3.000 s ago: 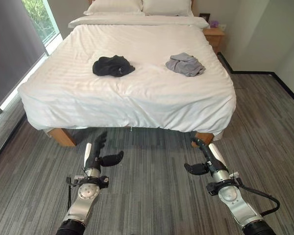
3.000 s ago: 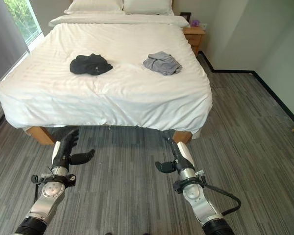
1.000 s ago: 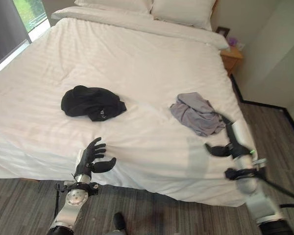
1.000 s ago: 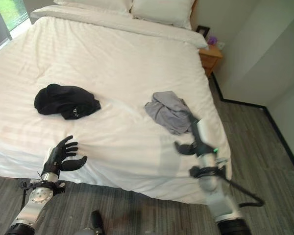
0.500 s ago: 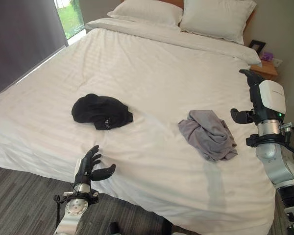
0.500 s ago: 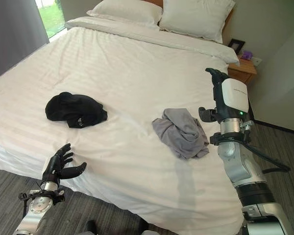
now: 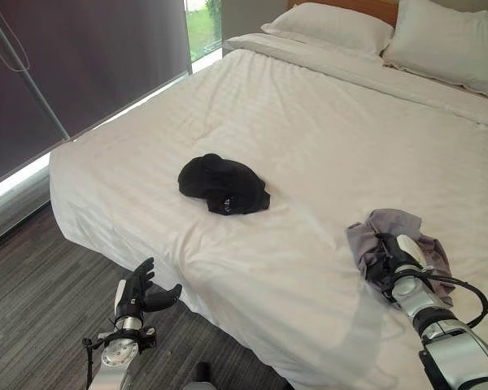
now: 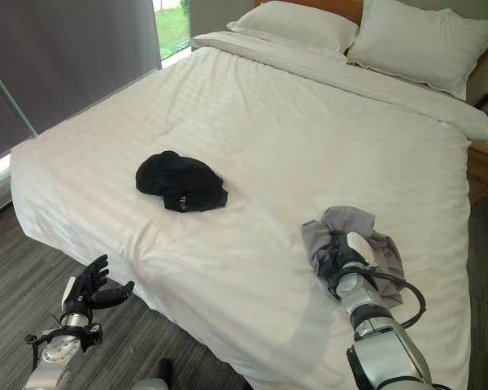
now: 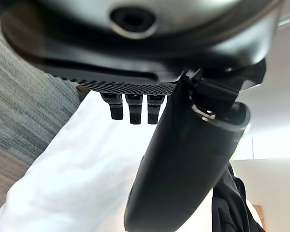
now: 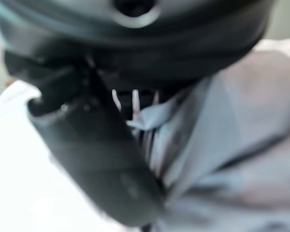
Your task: Pick up bed clothes into laundry basket.
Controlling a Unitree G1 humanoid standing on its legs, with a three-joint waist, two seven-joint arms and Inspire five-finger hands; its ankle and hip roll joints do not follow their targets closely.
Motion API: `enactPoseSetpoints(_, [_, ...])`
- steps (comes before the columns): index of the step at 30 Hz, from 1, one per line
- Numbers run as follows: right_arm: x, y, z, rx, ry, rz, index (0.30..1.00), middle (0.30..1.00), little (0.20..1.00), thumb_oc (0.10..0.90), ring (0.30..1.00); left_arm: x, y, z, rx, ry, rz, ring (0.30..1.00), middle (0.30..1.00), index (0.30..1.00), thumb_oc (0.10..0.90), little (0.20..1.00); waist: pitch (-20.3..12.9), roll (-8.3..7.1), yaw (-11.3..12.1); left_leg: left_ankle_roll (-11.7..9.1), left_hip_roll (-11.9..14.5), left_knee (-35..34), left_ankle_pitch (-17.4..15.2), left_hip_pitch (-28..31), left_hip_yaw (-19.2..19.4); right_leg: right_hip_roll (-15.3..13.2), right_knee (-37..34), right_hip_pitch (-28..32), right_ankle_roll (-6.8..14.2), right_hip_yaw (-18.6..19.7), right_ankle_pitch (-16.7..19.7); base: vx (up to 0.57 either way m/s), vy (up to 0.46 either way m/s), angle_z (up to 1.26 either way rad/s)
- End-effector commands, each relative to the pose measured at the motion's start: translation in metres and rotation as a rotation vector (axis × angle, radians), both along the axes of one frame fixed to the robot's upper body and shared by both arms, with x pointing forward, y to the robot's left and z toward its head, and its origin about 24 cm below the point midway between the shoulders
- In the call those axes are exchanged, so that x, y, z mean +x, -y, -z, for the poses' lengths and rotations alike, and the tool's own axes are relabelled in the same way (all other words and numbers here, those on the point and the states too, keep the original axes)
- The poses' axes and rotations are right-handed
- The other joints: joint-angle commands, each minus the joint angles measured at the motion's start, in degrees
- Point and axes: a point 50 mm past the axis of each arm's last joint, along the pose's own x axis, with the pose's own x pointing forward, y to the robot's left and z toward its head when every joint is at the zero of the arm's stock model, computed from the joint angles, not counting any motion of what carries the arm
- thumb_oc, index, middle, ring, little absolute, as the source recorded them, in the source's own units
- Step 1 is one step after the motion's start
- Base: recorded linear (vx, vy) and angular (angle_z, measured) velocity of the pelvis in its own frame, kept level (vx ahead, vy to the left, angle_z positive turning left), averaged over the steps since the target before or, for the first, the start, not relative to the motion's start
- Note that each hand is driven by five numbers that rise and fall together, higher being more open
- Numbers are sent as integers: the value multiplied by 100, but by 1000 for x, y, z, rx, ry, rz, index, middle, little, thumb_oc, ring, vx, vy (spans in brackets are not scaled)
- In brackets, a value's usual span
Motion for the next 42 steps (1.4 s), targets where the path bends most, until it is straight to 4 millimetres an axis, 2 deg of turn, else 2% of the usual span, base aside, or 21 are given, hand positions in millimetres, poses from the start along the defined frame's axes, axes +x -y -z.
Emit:
enactPoseSetpoints(1, [6, 3, -6, 57, 0, 11, 300, 300, 300, 400, 300, 51, -13, -76, 135, 346, 91, 900, 900, 900, 800, 900, -131, -186, 81, -382, 317, 26, 161, -50, 449, -463, 26, 471, 463, -292, -35, 22, -11, 13])
enactPoseSetpoints(3, [2, 12, -10, 54, 18, 25, 300, 300, 300, 400, 300, 61, -17, -104, 203, 446, 101, 900, 900, 900, 800, 900, -136, -173, 48, -397, 304, 26, 116, 15, 415, -478, 26, 553, 475, -315, -64, 23, -10, 13])
enactPoseSetpoints(4, [2, 12, -10, 55, 19, 25, 300, 300, 300, 400, 300, 61, -17, -104, 203, 447, 102, 900, 900, 900, 800, 900, -137, -173, 49, -388, 302, 26, 143, -6, 414, -479, 26, 533, 471, -315, -42, 33, -1, 12])
enactPoseSetpoints(5, [1, 19, -17, 33, 37, 18, 300, 300, 300, 400, 300, 71, -18, -135, 262, 559, 119, 900, 900, 900, 800, 900, -157, -170, 2, -402, 294, 26, 100, 43, 413, -481, 26, 587, 479, -330, -68, 5, 13, 14])
enactPoseSetpoints(8, [2, 30, -38, -40, 85, -26, 300, 300, 300, 400, 300, 95, -9, -184, 345, 730, 151, 900, 900, 900, 800, 900, -243, -163, -198, -388, 290, 26, 63, 83, 465, -511, 26, 556, 516, -279, -18, 24, 33, 12])
enactPoseSetpoints(11, [4, 38, -55, -87, 122, -30, 300, 300, 300, 400, 300, 120, -3, -200, 435, 714, 167, 900, 900, 900, 800, 900, -335, -131, -450, -375, 288, 26, 7, 145, 537, -547, 26, 521, 558, -192, 40, 21, 52, -5])
enactPoseSetpoints(14, [8, 47, -102, -174, 284, -75, 300, 300, 300, 400, 300, 155, 4, -211, 613, 621, 163, 900, 900, 900, 800, 900, -398, -106, -770, -360, 271, 26, -75, 235, 638, -594, 26, 458, 613, -47, 127, 50, 50, -18])
enactPoseSetpoints(16, [2, 51, -114, -201, 325, -81, 300, 300, 300, 400, 300, 162, 4, -211, 664, 586, 166, 900, 900, 900, 800, 900, -404, -91, -852, -356, 271, 26, -93, 253, 670, -606, 26, 430, 626, 1, 150, 20, 33, -29])
enactPoseSetpoints(17, [-4, 53, -140, -262, 412, -121, 300, 300, 300, 400, 300, 168, -2, -208, 732, 509, 156, 900, 900, 900, 800, 900, -427, -60, -1095, -346, 270, 26, -137, 302, 744, -614, 26, 393, 651, 97, 180, 39, 56, -18])
enactPoseSetpoints(19, [-11, 60, -146, -283, 431, -107, 300, 300, 300, 400, 300, 172, -5, -204, 761, 466, 146, 900, 900, 900, 800, 900, -451, -52, -1146, -340, 267, 26, -159, 311, 791, -623, 26, 346, 662, 151, 208, 32, 36, -22])
enactPoseSetpoints(21, [-19, 75, -181, -334, 535, -69, 300, 300, 300, 400, 300, 178, -25, -192, 883, 289, 117, 900, 900, 900, 800, 900, -478, -25, -1386, -351, 278, 26, -252, 416, 970, -630, 26, 248, 712, 331, 258, 48, 46, -46])
enactPoseSetpoints(26, [-55, 96, -236, -415, 703, -42, 300, 300, 300, 400, 300, 158, -73, -155, 1178, -137, 124, 900, 900, 900, 800, 900, -538, -25, -1825, -370, 292, 26, -278, 496, 1280, -623, 26, 40, 747, 609, 390, 26, 42, -47])
enactPoseSetpoints(27, [-61, 98, -242, -436, 720, -39, 300, 300, 300, 400, 300, 151, -83, -149, 1212, -198, 123, 900, 900, 900, 800, 900, -538, -21, -1941, -370, 296, 26, -280, 500, 1309, -616, 26, 3, 749, 661, 408, 71, 50, -19])
enactPoseSetpoints(28, [-80, 103, -253, -495, 742, -24, 300, 300, 300, 400, 300, 134, -98, -133, 1287, -329, 145, 900, 900, 900, 800, 900, -548, -21, -2097, -376, 313, 26, -343, 548, 1411, -588, 26, -54, 773, 763, 405, 36, 35, -27])
enactPoseSetpoints(29, [-82, 104, -253, -496, 741, -20, 300, 300, 300, 400, 300, 135, -97, -133, 1289, -326, 149, 900, 900, 900, 800, 900, -556, -25, -2073, -371, 313, 26, -307, 521, 1414, -588, 26, -81, 762, 766, 432, 46, 32, -31])
enactPoseSetpoints(33, [-106, 110, -258, -522, 788, 20, 300, 300, 300, 400, 300, 113, -112, -112, 1319, -466, 186, 900, 900, 900, 800, 900, -580, -47, -2340, -379, 364, 26, -369, 533, 1589, -515, 26, -248, 781, 970, 443, 14, 3, -32])
enactPoseSetpoints(34, [-123, 116, -253, -521, 800, 74, 300, 300, 300, 400, 300, 100, -122, -105, 1319, -523, 186, 900, 900, 900, 800, 900, -601, -71, -2464, -386, 420, 26, -304, 421, 1714, -458, 26, -476, 780, 1094, 520, -18, -14, -22])
enactPoseSetpoints(35, [-127, 119, -248, -521, 790, 91, 300, 300, 300, 400, 300, 95, -126, -103, 1309, -542, 179, 900, 900, 900, 800, 900, -608, -81, -2509, -394, 446, 26, -337, 399, 1753, -431, 26, -530, 794, 1130, 508, -67, -25, -31])
enactPoseSetpoints(37, [-131, 121, -243, -520, 777, 112, 300, 300, 300, 400, 300, 91, -130, -102, 1311, -552, 174, 900, 900, 900, 800, 900, -647, -99, -2525, -398, 476, 26, -290, 324, 1816, -405, 26, -654, 787, 1178, 566, -33, -23, -47])
enactPoseSetpoints(38, [-138, 127, -230, -508, 741, 154, 300, 300, 300, 400, 300, 88, -137, -107, 1309, -552, 148, 900, 900, 900, 800, 900, -675, -108, -2568, -412, 528, 26, -325, 267, 1890, -368, 26, -762, 801, 1234, 562, -16, -24, -52])
enactPoseSetpoints(42, [-143, 133, -219, -494, 734, 208, 300, 300, 300, 400, 300, 99, -140, -129, 1338, -503, 111, 900, 900, 900, 800, 900, -668, -137, -2582, -403, 529, 26, -355, 287, 1880, -390, 26, -761, 793, 1207, 554, 6, 6, -16])
